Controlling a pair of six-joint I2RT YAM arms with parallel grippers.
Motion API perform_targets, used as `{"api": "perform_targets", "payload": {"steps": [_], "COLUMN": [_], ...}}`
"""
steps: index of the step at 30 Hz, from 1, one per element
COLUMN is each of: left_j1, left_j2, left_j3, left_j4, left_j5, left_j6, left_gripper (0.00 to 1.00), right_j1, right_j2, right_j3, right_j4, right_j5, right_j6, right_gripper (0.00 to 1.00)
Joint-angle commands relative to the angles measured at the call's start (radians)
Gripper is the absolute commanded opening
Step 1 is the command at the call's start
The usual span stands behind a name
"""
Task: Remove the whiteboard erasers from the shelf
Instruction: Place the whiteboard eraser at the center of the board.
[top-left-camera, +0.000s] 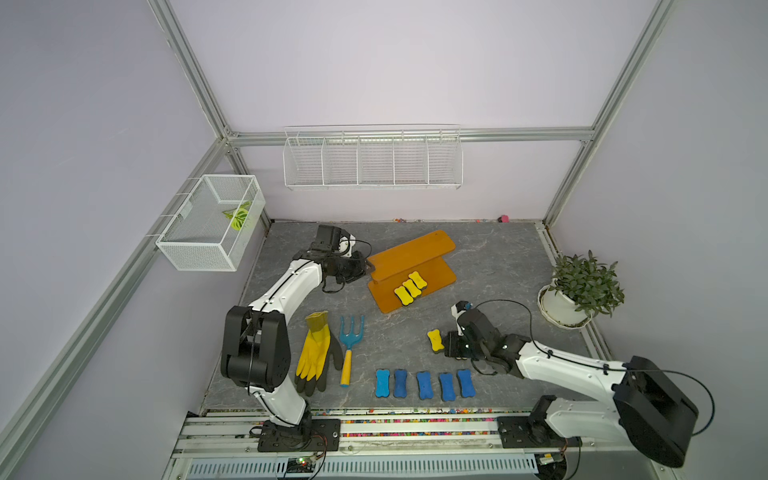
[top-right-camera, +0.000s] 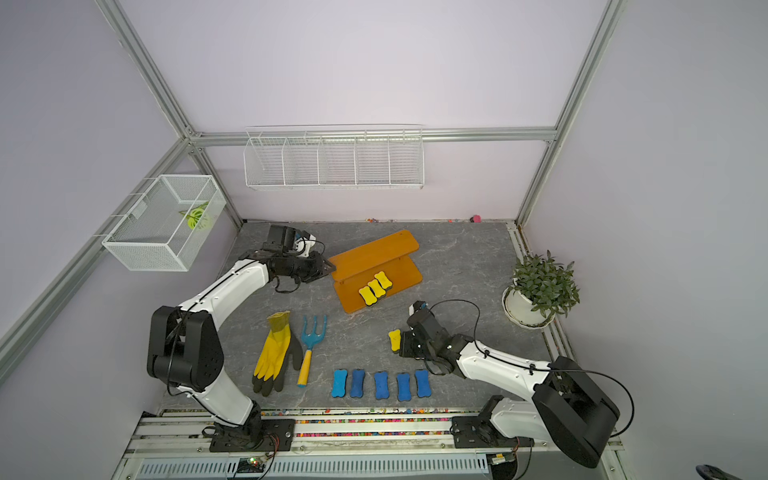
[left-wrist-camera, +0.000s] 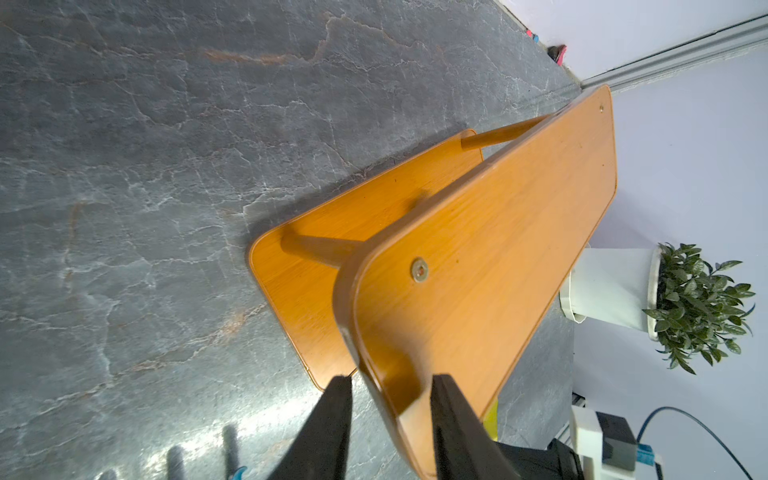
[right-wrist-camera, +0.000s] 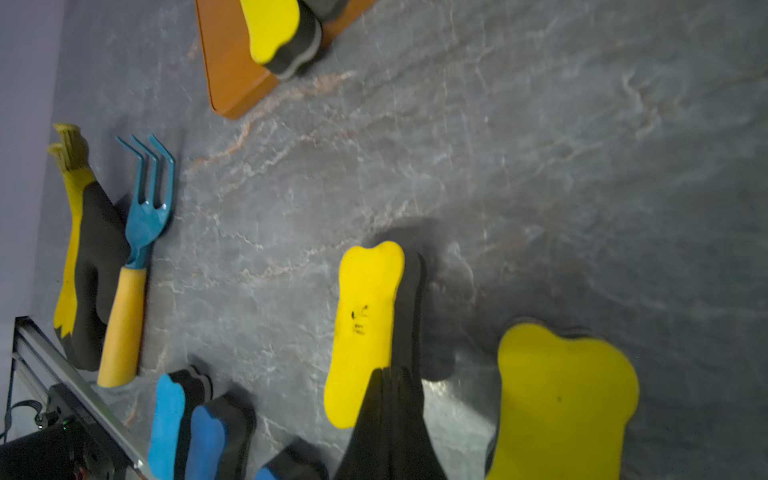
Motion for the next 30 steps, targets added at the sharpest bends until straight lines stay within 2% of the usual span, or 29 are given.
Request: {"api": "perform_targets", "payload": {"steps": [1,5,11,17,22,30], "left_j1": [0.005,0.006,0.005,0.003,0.004,0.003], "left_j2": [-0.017,-0.016,-0.022,-0.026,-0.028,-0.028], "left_j3": [-0.002,-0.004,-0.007,-0.012,-0.011,-0.009], "left_j4": [0.007,0.010,0.014,0.017,0.015,0.013], "left_j5": [0.015,0.017,0.018,0.017,0.017,0.016], "left_j6": [0.001,0.000,-0.001,-0.004,-0.005,-0.002], "left_gripper": [0.37,0.37,0.37,0.37,0.37,0.37], "right_j1": [0.040,0.083,0.092,0.091,0.092,0.092], "right_j2": [-0.034,-0.062,-0.105,-0.103,-0.076,-0.033], "right_j3": [-0.039,-0.048,-0.050,0.001,0.065,0.081], "right_j4": [-0.058,-0.100,-0.146,-0.173,-0.218,-0.215], "right_j5": [0.073,0.103,0.126,0.135,0.133,0.092], "right_j6": [0.072,0.095,0.088,0.058,0.036,0.023], "right_gripper": [0.00,0.00,0.00,0.18,0.23,0.26]}}
